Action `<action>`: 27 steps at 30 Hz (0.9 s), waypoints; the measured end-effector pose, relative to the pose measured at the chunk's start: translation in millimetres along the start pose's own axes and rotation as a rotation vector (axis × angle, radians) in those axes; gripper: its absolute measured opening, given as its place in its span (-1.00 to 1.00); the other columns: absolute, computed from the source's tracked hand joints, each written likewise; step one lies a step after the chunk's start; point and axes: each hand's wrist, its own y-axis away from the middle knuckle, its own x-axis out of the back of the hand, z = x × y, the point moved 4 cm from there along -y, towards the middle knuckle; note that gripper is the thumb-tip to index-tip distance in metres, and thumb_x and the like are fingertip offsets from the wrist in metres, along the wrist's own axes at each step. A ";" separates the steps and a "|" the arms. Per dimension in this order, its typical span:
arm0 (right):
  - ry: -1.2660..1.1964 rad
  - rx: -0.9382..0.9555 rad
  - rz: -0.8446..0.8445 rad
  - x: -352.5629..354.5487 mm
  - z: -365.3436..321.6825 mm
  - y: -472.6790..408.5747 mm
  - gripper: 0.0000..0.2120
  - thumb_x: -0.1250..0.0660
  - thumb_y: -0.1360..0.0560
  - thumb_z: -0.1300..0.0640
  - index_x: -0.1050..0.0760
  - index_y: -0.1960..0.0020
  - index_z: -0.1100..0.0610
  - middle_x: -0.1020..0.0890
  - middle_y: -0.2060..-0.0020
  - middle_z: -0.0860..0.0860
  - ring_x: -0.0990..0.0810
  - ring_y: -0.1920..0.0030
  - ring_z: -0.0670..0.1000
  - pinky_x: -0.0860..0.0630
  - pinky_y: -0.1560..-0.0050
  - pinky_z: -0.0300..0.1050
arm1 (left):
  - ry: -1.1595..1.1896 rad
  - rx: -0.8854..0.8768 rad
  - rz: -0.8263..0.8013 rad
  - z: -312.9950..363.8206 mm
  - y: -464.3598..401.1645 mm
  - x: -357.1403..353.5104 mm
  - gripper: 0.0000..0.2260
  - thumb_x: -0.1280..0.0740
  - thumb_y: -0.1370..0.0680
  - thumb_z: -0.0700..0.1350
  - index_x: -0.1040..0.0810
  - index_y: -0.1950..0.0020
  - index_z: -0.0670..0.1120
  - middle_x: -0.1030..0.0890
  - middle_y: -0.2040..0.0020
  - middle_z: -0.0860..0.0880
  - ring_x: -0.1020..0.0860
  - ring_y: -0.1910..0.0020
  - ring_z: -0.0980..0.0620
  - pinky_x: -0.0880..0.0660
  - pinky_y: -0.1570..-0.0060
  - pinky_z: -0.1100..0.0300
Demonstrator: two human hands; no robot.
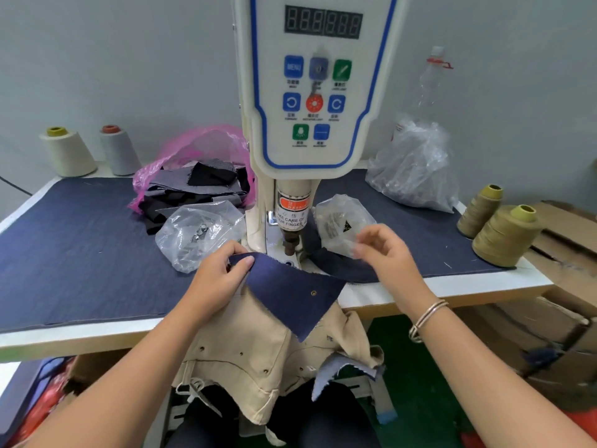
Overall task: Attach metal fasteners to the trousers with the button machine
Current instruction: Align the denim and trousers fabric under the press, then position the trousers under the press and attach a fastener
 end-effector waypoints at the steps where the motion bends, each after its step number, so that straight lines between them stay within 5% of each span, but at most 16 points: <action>1: 0.189 0.049 0.083 7.8 -4.2 -10.7 -0.79 -0.33 -0.50 0.25 -0.52 0.16 -0.06 -0.57 0.19 -0.19 -0.52 0.08 -0.10 -0.43 0.03 -0.29 | -0.007 0.004 -0.009 -1.7 -0.7 0.1 -0.87 -0.30 -0.56 -0.15 -0.48 0.19 0.00 -0.54 0.30 0.08 -0.41 0.36 0.19 -0.32 0.33 0.37; 3: 0.698 0.083 0.170 14.6 -7.3 -34.4 -0.85 -0.31 -0.52 0.13 -0.57 0.15 -0.10 -0.48 0.01 -0.13 -0.38 -0.09 -0.03 -0.26 -0.15 -0.12 | -0.018 0.010 -0.013 -3.7 -0.9 2.3 -0.88 -0.31 -0.56 -0.16 -0.49 0.18 -0.02 -0.55 0.27 0.03 -0.42 0.34 0.17 -0.32 0.32 0.36; 5: 1.125 0.059 0.083 8.8 -0.3 -55.3 -0.82 -0.26 -0.54 0.03 -0.64 0.04 -0.12 -0.40 -0.22 -0.06 -0.25 -0.26 0.05 -0.11 -0.24 -0.02 | -0.025 0.012 -0.011 -4.2 -0.2 3.4 -0.88 -0.31 -0.56 -0.17 -0.50 0.18 -0.03 -0.55 0.27 0.02 -0.42 0.34 0.19 -0.32 0.32 0.37; 9: 1.548 0.127 -0.086 -17.4 16.6 -78.9 -0.72 -0.15 -0.56 -0.10 -0.59 -0.13 -0.13 -0.32 -0.32 -0.01 -0.21 -0.30 0.10 -0.14 -0.26 0.06 | -0.029 0.027 -0.004 -4.7 -0.4 3.7 -0.87 -0.32 -0.55 -0.16 -0.51 0.19 0.01 -0.55 0.29 0.07 -0.43 0.35 0.22 -0.33 0.32 0.39; 17: 1.695 0.074 -0.010 -36.3 18.8 -100.7 -0.80 -0.18 -0.55 0.06 -0.56 -0.06 0.02 -0.49 -0.05 0.01 -0.40 -0.12 0.07 -0.21 -0.23 0.04 | -0.072 0.026 -0.006 -5.2 -2.5 3.0 -0.89 -0.32 -0.54 -0.15 -0.51 0.19 -0.03 -0.57 0.25 0.00 -0.42 0.34 0.22 -0.33 0.31 0.39; 27: 1.778 0.128 -0.054 -45.9 16.7 -101.0 -0.77 -0.16 -0.53 0.17 -0.56 -0.06 0.03 -0.52 -0.04 0.01 -0.43 -0.13 0.08 -0.17 -0.30 0.09 | -0.087 0.030 -0.022 -2.8 -1.4 2.6 -0.89 -0.32 -0.54 -0.17 -0.51 0.19 -0.04 -0.56 0.26 0.03 -0.44 0.31 0.17 -0.34 0.28 0.34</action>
